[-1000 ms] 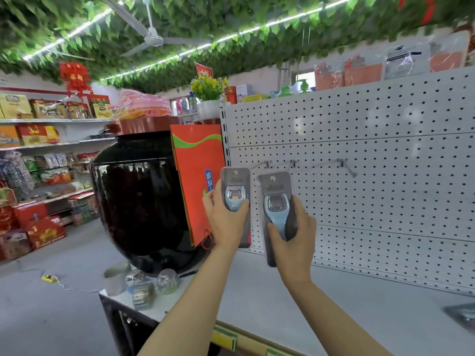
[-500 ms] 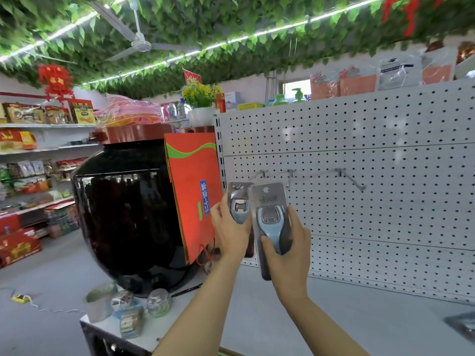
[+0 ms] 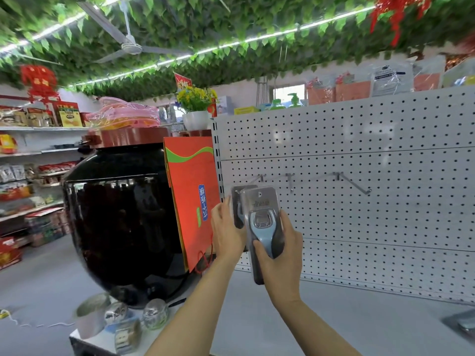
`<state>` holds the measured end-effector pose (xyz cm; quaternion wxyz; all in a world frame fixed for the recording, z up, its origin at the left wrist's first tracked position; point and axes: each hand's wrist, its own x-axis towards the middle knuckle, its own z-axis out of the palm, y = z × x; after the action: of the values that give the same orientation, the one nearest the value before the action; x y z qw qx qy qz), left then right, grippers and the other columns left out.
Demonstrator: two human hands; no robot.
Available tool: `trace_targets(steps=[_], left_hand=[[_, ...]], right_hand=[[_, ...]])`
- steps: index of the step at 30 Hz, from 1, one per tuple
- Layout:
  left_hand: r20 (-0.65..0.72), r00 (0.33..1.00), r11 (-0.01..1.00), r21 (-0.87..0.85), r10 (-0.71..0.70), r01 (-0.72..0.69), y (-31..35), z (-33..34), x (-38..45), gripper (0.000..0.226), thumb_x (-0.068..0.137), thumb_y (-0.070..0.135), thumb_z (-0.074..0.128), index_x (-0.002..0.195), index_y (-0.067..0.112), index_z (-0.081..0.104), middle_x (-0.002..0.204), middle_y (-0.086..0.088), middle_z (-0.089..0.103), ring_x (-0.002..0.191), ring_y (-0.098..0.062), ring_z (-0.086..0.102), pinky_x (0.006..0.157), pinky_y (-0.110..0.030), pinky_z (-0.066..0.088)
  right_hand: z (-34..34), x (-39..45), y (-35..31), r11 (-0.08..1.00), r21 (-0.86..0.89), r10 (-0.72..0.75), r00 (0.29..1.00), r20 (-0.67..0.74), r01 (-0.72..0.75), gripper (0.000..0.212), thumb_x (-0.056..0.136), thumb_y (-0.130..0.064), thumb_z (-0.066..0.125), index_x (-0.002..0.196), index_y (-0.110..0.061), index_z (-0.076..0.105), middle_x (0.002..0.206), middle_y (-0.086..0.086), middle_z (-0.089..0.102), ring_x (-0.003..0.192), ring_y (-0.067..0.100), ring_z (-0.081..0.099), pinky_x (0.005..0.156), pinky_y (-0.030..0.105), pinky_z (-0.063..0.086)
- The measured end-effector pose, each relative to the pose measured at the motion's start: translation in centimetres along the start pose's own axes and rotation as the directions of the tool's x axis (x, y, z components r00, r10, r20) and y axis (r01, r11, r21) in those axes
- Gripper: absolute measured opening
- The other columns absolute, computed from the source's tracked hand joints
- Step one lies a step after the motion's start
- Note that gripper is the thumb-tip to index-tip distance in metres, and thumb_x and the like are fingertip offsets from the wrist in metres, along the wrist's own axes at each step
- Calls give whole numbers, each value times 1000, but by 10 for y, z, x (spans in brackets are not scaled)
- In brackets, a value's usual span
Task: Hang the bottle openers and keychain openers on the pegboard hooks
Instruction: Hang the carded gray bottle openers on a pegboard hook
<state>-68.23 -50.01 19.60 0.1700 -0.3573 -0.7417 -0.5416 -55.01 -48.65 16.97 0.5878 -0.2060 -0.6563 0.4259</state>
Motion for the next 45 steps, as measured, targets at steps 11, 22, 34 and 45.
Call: trace_targets(steps=[11, 22, 34, 45], left_hand=[[-82, 946, 936, -140, 315, -324, 12, -72, 19, 50, 99, 9, 49, 145, 28, 47, 134, 11, 46, 113, -1, 54, 94, -22, 48], [159, 913, 912, 109, 377, -396, 0, -56, 30, 55, 93, 49, 45, 145, 30, 42, 145, 18, 36, 133, -8, 40, 101, -43, 47], [239, 921, 938, 84, 308, -335, 1, -32, 48, 55, 96, 38, 57, 146, 20, 42, 146, 10, 36, 132, -13, 43, 103, -39, 45], [248, 924, 940, 103, 291, -324, 2, -32, 30, 73, 94, 40, 61, 155, 22, 25, 160, 6, 26, 146, -14, 24, 121, -36, 23]], right_hand=[[54, 4, -3, 1000, -25, 18, 1000, 0, -18, 81, 83, -26, 73, 147, -45, 26, 112, -7, 41, 89, -7, 50, 66, 13, 41], [78, 8, 15, 993, -66, 94, 995, -46, -97, 84, 83, -23, 72, 147, -44, 24, 112, -5, 38, 78, -1, 52, 70, 34, 53], [83, 42, 41, 955, -284, 68, 994, -90, -91, 82, 80, -33, 74, 148, -29, 29, 120, 3, 55, 112, 20, 50, 87, 39, 51], [33, 48, 52, 824, -560, -89, 996, 18, 84, 69, 86, -32, 68, 145, -15, 37, 138, 3, 48, 127, 21, 45, 105, 36, 38]])
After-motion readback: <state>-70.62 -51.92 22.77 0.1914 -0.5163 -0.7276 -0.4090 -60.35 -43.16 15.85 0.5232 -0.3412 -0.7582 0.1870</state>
